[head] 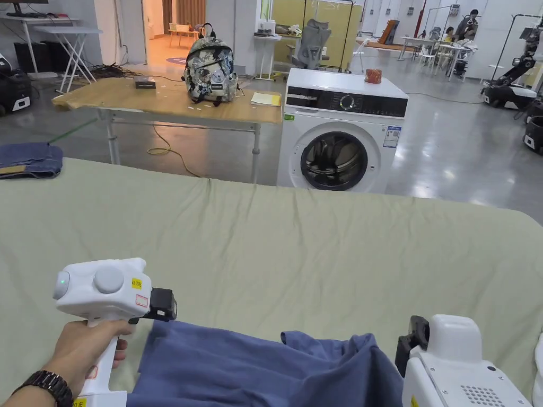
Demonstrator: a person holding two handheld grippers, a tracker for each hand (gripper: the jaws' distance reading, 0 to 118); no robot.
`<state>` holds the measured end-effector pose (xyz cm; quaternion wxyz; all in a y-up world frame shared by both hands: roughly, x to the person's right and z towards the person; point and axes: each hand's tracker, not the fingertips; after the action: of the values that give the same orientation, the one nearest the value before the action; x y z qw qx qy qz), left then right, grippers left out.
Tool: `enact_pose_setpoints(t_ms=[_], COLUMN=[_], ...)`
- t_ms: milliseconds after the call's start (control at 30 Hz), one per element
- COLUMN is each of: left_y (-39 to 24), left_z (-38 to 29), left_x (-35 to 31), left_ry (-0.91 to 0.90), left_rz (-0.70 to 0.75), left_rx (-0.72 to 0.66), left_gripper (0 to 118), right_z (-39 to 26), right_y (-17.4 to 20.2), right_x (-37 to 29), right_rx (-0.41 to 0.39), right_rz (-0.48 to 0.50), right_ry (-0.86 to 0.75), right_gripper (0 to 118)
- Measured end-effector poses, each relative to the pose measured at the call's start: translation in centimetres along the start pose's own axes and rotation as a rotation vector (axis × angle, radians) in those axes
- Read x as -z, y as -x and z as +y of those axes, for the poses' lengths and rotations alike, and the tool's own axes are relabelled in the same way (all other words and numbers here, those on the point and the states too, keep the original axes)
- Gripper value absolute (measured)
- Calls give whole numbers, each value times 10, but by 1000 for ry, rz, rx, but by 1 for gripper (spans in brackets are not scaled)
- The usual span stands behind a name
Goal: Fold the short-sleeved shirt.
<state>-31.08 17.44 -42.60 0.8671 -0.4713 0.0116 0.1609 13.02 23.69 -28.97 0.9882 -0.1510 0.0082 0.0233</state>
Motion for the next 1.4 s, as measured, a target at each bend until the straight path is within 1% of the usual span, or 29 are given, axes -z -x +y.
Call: enact_pose_setpoints(t_ms=[67, 133, 167, 233, 300, 333, 400, 433, 500, 533, 600, 667, 733, 767, 800, 833, 867, 900, 933, 967, 1067, 1133, 1167, 1200, 1233, 1300, 1333, 1400], left_y=[-3, -10, -15, -28, -44, -47, -60, -63, -53, -50, -43, -40, -39, -39, -38, -37, -35, -33, -30, -29, -24, -21, -19, -17, -15, -14, -13, -14], left_z=[-1, -3, -6, -17, -24, -26, -34, -38, -39, -40, -40, -45, -49, -53, -57, -61, -62, -66, -70, -73, -82, -89, -91, -93, -95, -100, -101, -103], left_x=[15, 30, 36, 30, 27, 25, 24, 22, 16, 8, -8, -29, -49, -58, -69, -78, -80, -86, -92, -96, -99, -98, -98, -97, -97, -97, -97, -99], left_ry=[43, 90, 126, 86, 50, 44, 44, 35, 14, -2, -41, -84, -126, -139, -160, -171, -171, -183, -195, -194, -204, -199, -196, -192, -189, -185, -184, -184], left_rz=[42, 122, 135, 200, 213, 202, 219, 230, 200, 162, 100, 46, 27, 30, 21, 18, 22, 22, 14, 13, 15, 18, 19, 18, 19, 22, 21, 19], left_rx=[18, 72, 98, 156, 209, 245, 326, 335, 306, 259, 223, 184, 194, 211, 232, 236, 234, 228, 217, 216, 207, 200, 195, 186, 183, 176, 171, 167], left_gripper=[70, 68, 59, 42, 9, 1, 0, 0, 0, 0, 0, 0, 0, 0, 0, 0, 0, 0, 0, 0, 0, 0, 0, 0, 0, 0, 0, 0], right_z=[-5, -9, -11, -14, -18, -19, -21, -22, -23, -22, -19, -17, -18, -20, -23, -28, -31, -34, -38, -42, -53, -61, -65, -69, -73, -83, -87, -92], right_y=[-6, -11, -14, -19, -23, -24, -26, -28, -32, -35, -44, -57, -70, -74, -78, -81, -83, -86, -89, -89, -91, -92, -92, -92, -90, -85, -83, -83], right_x=[4, 8, 10, 14, 16, 17, 18, 18, 15, 14, 13, 14, 19, 24, 28, 32, 37, 42, 47, 53, 73, 90, 97, 103, 108, 112, 115, 113], right_rx=[-9, -9, -6, -1, 5, 7, 7, 7, 10, 12, 12, 18, 23, 5, -16, -29, -43, -23, -8, 3, 47, 77, 98, 128, 151, 169, 160, 141], right_rz=[-13, -28, -34, -48, -57, -58, -62, -58, -58, -59, -67, -55, -8, 0, -13, -18, -10, 0, 12, 32, 54, 37, 47, 86, 111, 127, 113, 82], right_ry=[17, 31, 40, 54, 65, 69, 85, 91, 100, 103, 109, 143, 229, 277, 313, 348, 394, 417, 441, 477, 542, 599, 629, 657, 692, 752, 760, 736], right_gripper=[0, 0, 0, 0, 0, 0, 0, 0, 0, 0, 0, 0, 0, 0, 2, 12, 34, 52, 62, 63, 63, 63, 63, 62, 57, 17, 9, 5])
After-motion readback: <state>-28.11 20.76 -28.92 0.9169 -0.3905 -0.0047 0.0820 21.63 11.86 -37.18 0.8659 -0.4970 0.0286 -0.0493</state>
